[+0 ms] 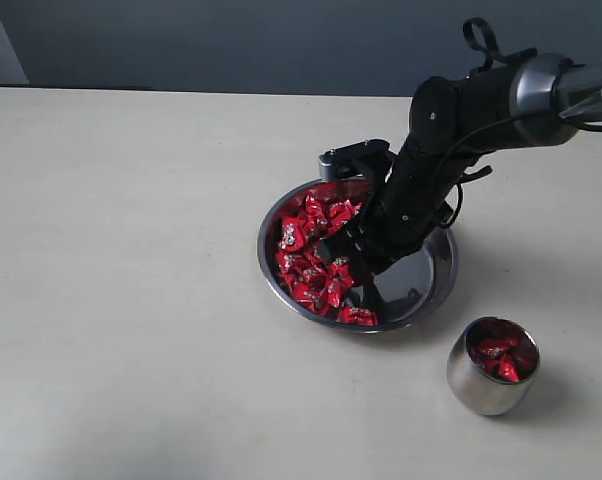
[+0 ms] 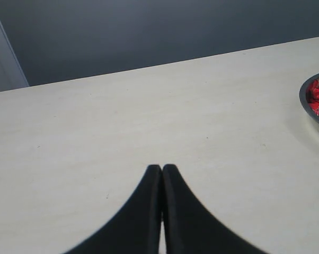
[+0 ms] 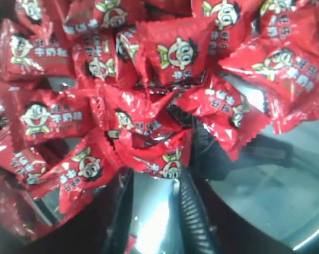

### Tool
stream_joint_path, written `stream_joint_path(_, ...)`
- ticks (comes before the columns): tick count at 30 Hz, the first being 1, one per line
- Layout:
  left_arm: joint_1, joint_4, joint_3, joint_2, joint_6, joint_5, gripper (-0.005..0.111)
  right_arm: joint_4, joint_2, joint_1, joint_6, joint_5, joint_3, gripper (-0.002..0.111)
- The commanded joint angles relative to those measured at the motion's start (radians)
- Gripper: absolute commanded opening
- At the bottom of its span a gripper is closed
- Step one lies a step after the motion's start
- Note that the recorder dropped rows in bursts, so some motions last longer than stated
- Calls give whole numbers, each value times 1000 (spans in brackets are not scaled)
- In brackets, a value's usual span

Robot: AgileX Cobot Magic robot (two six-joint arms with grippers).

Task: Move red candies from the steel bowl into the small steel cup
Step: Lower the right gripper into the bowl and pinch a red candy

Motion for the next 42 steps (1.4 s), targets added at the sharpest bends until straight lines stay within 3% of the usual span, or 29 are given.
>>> stream_joint_path(1, -8, 2, 1, -4, -6, -7, 0, -1, 21, -1, -16, -14, -8, 30)
stream_joint_path(11, -8, 2, 1, -4, -6, -7, 0, 1, 62, -1, -18, -18, -8, 29)
stream_joint_path(18, -8, 2, 1, -4, -6, -7, 0, 1, 48, -1, -18, 36, -8, -1)
stream_joint_path(35, -8, 2, 1, -4, -6, -7, 0, -77, -227, -1, 76, 186, -2, -1)
stream_joint_path(42, -8, 2, 1, -4, -6, -7, 0, -109, -438, -1, 121, 212, 143, -1)
